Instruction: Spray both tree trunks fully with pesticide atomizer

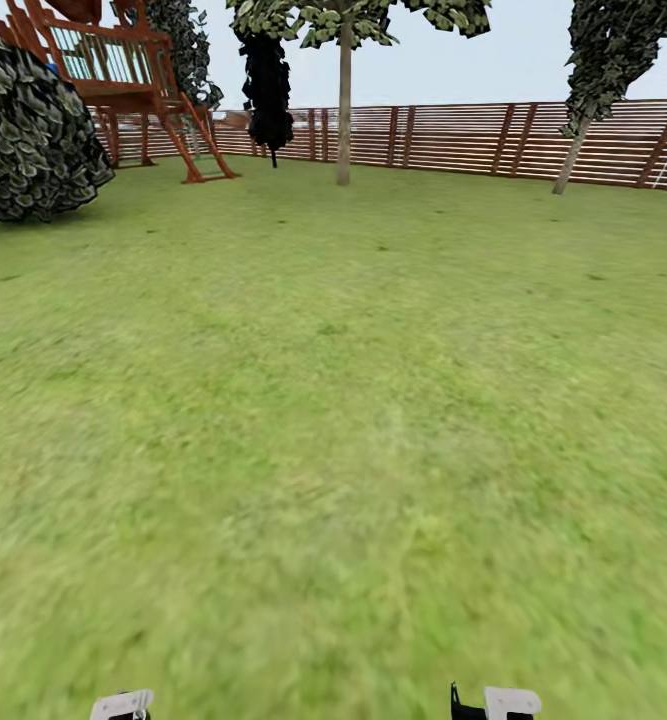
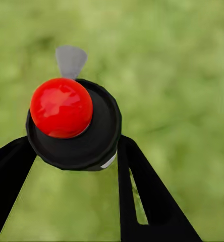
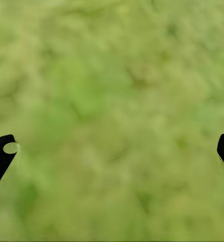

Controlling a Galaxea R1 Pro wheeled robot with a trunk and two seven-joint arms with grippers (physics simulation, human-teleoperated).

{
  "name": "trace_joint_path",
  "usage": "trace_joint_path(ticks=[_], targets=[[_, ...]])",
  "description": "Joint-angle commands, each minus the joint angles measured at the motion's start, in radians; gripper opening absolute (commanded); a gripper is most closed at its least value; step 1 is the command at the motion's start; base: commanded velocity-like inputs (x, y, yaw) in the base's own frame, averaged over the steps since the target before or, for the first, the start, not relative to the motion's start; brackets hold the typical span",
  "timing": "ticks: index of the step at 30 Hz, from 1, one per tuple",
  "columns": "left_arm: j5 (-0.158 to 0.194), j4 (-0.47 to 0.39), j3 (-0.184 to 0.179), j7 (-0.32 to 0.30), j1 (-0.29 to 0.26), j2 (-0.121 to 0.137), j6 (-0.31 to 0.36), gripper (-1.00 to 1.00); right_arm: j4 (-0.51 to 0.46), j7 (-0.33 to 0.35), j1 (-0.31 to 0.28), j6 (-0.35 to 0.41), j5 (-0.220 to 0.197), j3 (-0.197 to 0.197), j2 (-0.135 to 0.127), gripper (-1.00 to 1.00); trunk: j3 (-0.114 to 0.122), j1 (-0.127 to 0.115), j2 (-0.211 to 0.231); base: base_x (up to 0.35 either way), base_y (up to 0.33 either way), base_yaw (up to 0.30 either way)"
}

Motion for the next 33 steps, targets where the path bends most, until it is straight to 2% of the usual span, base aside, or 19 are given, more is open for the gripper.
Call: trace_joint_path(ticks=[1,33], targets=[[0.01,0.001,0.005,-0.01,-0.001,0.0,-0.001,-1.0,0.001,-0.008,-0.001,-0.001,0.011,-0.003,0.0,1.0,-0.001,0.0,0.0,0.339,0.0,0.0],[0.01,0.001,0.005,-0.01,-0.001,-0.001,-0.002,-1.0,0.001,-0.008,0.0,-0.001,0.011,-0.003,0.0,1.0,-0.001,0.0,0.0,0.339,0.0,0.0]])
